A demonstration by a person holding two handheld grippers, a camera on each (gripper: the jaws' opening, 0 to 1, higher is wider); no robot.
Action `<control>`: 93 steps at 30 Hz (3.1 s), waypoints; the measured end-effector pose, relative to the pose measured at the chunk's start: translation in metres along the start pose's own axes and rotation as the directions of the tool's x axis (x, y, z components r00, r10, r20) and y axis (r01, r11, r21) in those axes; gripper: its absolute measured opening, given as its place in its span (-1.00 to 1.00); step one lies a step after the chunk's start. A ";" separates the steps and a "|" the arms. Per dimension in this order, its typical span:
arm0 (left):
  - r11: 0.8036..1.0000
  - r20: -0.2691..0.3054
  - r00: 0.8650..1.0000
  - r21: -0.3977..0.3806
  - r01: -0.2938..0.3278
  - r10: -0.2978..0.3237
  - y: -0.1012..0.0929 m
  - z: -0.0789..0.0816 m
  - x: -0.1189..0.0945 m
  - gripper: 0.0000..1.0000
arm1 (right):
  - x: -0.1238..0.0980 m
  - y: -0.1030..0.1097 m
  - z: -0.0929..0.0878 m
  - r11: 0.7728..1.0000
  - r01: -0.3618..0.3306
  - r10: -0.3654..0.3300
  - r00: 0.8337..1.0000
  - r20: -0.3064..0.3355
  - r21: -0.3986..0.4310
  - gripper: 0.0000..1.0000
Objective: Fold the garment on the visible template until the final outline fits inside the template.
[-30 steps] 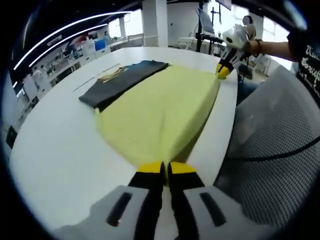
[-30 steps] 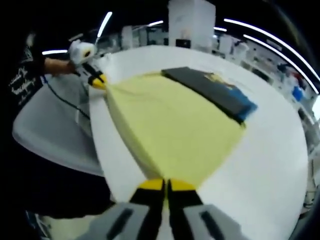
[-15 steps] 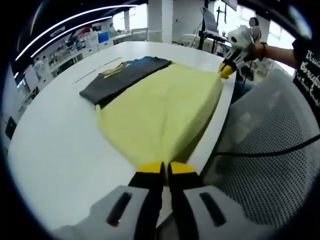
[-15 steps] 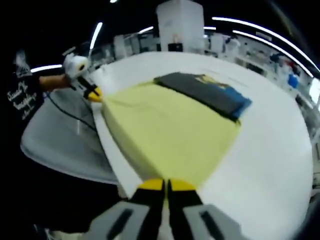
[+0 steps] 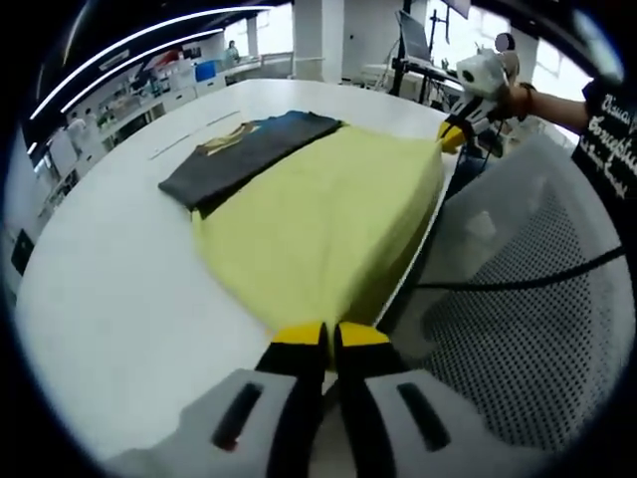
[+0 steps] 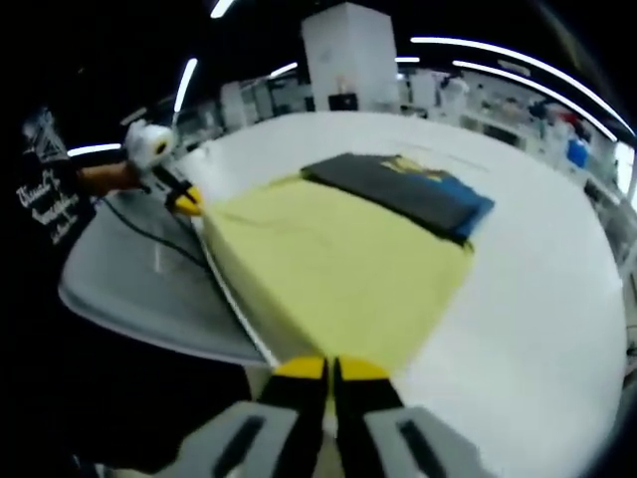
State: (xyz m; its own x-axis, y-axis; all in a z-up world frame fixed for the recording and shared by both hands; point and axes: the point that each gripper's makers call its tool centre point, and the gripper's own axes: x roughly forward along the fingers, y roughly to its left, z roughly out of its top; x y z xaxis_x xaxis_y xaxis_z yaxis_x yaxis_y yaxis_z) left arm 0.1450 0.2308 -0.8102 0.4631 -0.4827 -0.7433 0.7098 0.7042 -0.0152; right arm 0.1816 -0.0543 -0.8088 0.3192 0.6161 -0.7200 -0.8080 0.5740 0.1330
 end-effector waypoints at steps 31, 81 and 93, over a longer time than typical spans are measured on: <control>1.000 -0.014 1.000 0.020 0.000 0.001 0.003 0.009 -0.025 -0.99 | -0.022 0.006 0.021 0.998 0.019 -0.018 1.000 0.016 -0.052 -1.00; 0.988 0.165 0.981 0.101 -0.118 0.100 0.088 0.111 -0.050 -0.99 | -0.047 -0.049 0.133 0.964 0.144 -0.111 0.981 0.157 -0.221 -1.00; 0.981 0.187 0.974 0.119 -0.152 0.128 0.100 0.132 -0.049 -0.99 | -0.044 -0.065 0.146 0.960 0.183 -0.145 0.973 0.180 -0.211 -1.00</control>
State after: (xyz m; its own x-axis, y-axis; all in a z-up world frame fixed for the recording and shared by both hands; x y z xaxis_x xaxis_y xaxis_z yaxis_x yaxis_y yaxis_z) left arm 0.2640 0.2559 -0.6871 0.6413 -0.4775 -0.6006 0.6893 0.7024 0.1775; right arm 0.2923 -0.0399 -0.6860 0.5172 0.6133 -0.5969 -0.8222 0.5498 -0.1476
